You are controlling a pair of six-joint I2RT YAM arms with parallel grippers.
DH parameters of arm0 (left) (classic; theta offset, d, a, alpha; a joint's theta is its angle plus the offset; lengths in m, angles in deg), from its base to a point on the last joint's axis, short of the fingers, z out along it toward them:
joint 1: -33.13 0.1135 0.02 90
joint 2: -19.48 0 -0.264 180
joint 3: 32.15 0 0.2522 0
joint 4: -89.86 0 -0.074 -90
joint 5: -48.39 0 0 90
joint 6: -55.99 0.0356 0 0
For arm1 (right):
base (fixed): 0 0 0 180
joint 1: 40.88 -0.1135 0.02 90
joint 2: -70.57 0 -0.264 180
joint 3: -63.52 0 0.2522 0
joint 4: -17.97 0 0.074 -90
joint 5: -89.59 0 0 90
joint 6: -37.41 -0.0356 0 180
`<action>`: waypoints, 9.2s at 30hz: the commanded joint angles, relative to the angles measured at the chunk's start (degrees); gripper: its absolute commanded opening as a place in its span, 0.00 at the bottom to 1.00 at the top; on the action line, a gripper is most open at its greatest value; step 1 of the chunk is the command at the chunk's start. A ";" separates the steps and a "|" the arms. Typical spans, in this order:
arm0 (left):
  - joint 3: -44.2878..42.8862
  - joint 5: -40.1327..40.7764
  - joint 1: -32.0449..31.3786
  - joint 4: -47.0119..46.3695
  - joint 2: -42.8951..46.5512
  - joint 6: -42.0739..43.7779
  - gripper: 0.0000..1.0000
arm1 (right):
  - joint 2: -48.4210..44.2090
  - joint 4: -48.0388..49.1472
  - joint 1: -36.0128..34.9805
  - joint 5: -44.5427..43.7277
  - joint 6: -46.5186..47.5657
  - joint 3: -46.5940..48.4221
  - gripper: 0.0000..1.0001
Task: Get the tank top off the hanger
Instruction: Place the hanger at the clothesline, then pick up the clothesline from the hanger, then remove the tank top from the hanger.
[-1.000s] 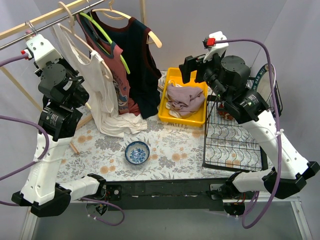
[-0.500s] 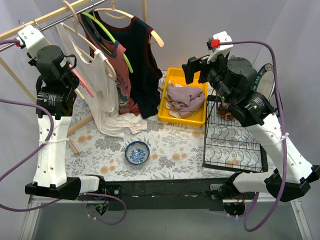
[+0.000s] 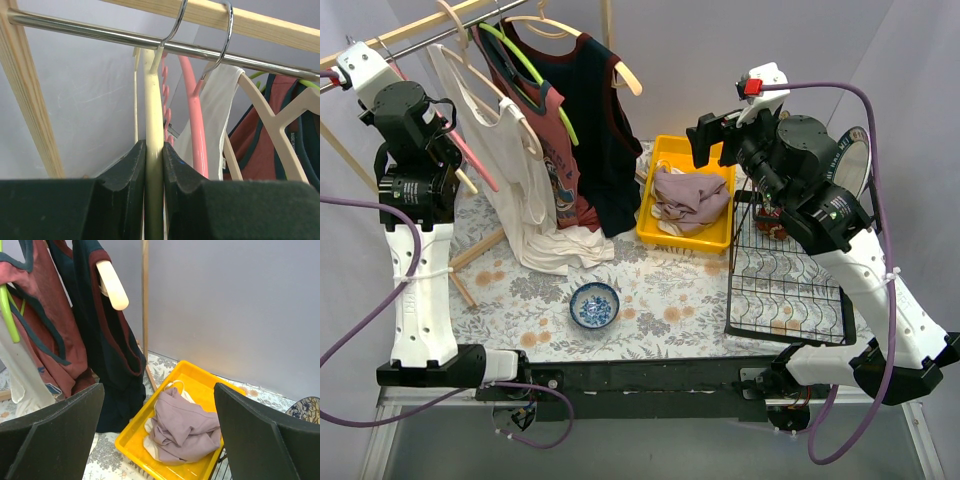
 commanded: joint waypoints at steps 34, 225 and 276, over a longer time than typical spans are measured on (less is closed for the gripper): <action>-5.25 -49.77 1.19 0.62 11.72 -15.89 0.98 | -7.91 -7.92 -0.80 9.71 -9.16 -7.36 0.98; -13.61 -74.16 -2.15 29.19 25.16 -34.90 0.00 | 24.78 42.09 -24.18 -10.58 2.52 17.07 0.01; 1.59 -79.01 -3.56 7.76 29.90 -39.30 0.00 | 12.50 30.39 -13.46 9.16 -11.78 5.15 0.01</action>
